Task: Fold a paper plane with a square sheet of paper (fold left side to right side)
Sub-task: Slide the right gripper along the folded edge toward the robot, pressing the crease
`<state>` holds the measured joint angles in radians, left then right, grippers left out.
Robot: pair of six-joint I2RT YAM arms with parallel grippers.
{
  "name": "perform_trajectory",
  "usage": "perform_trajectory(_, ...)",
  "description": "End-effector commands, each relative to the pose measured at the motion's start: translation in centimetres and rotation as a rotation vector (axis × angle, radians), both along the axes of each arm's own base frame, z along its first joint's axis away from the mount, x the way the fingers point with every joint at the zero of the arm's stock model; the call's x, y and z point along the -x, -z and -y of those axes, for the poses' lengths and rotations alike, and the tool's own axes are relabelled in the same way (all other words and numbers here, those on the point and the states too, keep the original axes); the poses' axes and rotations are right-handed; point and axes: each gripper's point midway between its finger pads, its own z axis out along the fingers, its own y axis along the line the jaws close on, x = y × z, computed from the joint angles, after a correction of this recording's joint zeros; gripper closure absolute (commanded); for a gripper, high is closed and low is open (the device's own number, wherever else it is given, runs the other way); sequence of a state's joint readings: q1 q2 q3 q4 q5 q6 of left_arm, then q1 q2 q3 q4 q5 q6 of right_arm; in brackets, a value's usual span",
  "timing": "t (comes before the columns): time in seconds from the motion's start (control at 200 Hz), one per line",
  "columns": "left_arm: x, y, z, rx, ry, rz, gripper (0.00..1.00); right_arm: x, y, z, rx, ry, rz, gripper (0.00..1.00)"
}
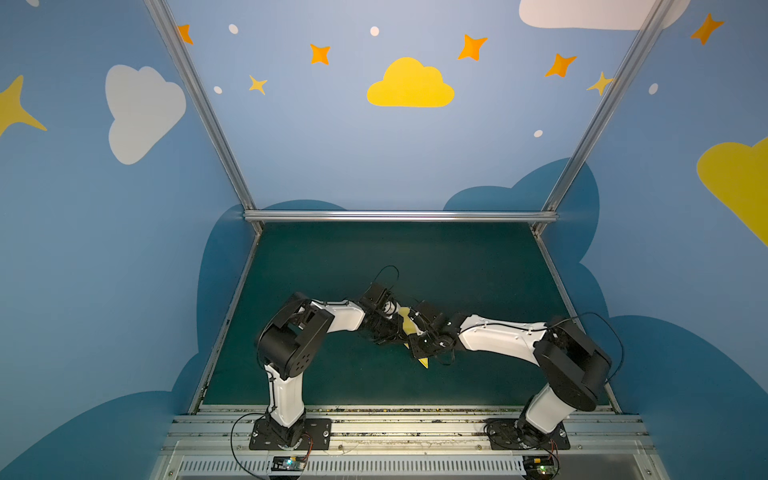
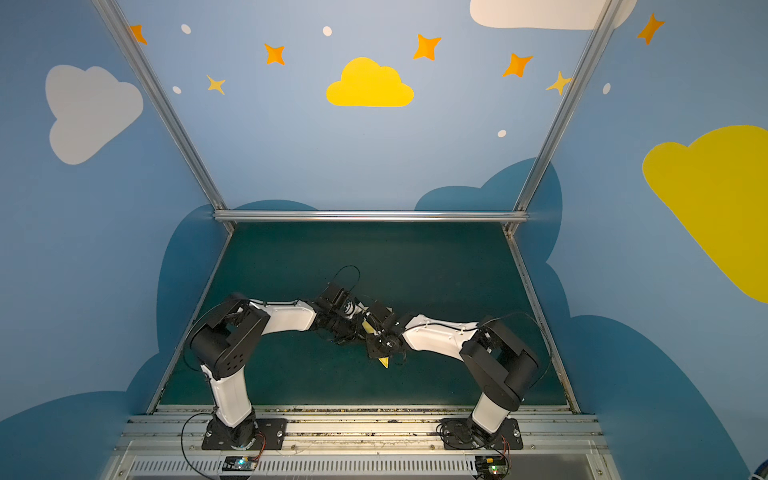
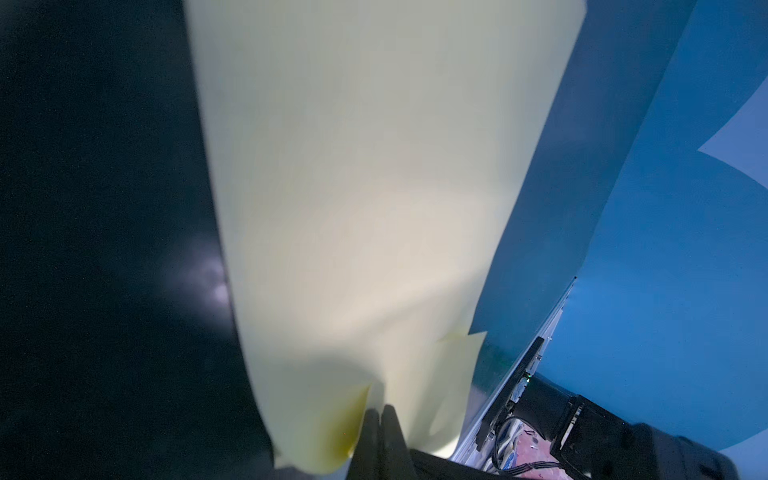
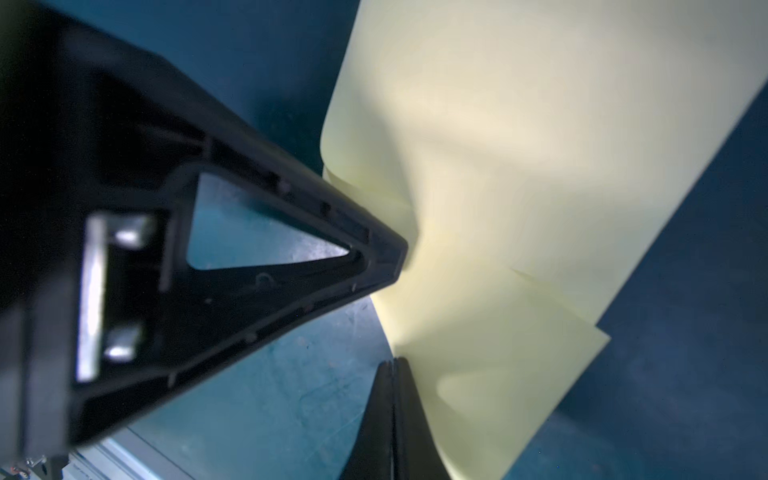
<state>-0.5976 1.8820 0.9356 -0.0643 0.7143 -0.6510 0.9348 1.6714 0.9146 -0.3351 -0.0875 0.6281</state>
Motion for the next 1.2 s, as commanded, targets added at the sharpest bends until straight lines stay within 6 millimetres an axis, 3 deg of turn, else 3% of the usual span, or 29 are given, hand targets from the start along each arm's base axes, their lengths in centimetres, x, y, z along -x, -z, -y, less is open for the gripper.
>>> perform_trajectory(0.0, 0.4, 2.1, -1.3, -0.082, -0.024, -0.027, 0.96, -0.2, 0.2, -0.2, 0.002, -0.004, 0.000, 1.00)
perform_trajectory(0.576, 0.5, 2.3, -1.5, -0.093, -0.032, -0.032, 0.96, 1.1, 1.6, 3.0, 0.070, 0.022, -0.013, 1.00)
perform_trajectory(1.081, 0.5, 2.4, -1.7, -0.104, -0.045, -0.041, 0.96, 4.3, 3.4, 6.1, 0.108, 0.057, -0.065, 1.00)
perform_trajectory(1.191, 0.5, 2.4, -1.7, -0.105, -0.048, -0.042, 0.96, 5.8, 4.6, 7.7, 0.138, 0.068, -0.094, 1.00)
